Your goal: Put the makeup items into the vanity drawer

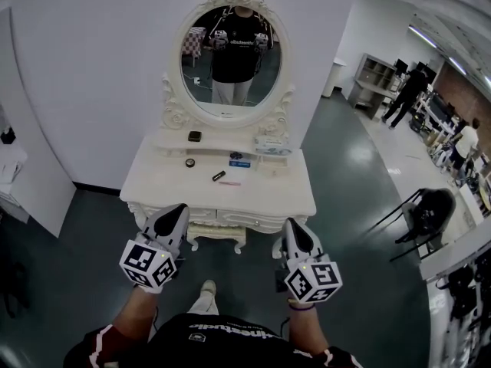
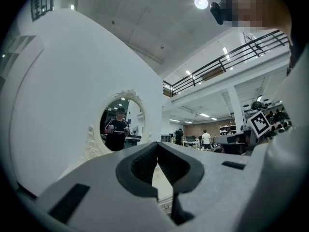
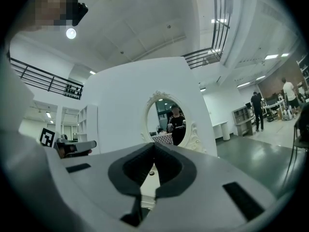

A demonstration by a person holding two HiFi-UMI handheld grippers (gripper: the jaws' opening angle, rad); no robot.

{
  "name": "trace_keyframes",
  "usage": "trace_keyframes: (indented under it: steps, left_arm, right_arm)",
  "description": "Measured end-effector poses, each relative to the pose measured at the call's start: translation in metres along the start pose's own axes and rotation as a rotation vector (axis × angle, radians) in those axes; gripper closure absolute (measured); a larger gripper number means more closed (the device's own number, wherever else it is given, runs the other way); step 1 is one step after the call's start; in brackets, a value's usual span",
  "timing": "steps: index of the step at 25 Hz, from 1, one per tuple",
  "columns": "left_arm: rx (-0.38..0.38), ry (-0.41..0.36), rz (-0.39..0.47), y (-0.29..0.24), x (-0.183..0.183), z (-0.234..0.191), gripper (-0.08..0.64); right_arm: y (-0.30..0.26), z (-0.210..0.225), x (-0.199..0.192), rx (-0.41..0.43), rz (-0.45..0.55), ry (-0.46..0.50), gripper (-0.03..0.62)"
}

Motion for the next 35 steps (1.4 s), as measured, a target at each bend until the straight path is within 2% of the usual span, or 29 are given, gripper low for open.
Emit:
trace_keyframes:
  steps: [9,23,29,35]
  left_arm:
    - [-0.005,0.030,-0.014,-0.045,-0.024,-0.042,0.555]
    - [0.015,0.053,-0.009,-0.108,-0.047,-0.146,0.555]
    - [-0.008,0.084,0.001,-0.127,-0.051,-0.171,0.555]
    - [0.006,0.091,-0.006,-0.138,-0.059,-0.190,0.555]
  right_arm:
    - [-0.055,0.019,-0.022,-0.025,-0.030,0.005,0.591]
    - [-0.170,0.013,-0.056,-0.009,-0.083,0.047,0.591]
    - [-0.202,0.010,-0.067,-0.014,-0.097,0.058,0.591]
    - [-0.222,0.010,-0.077,-0.006,-0.119,0.059,0.590]
Point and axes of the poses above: the fingertips, and each gripper's own axes: y backward along the fingers, z to its right, x out of its top, the point moved 4 cm from there along y, backward along the fingers, and after that the axes turned 14 degrees about z, right-handed, at the moved point
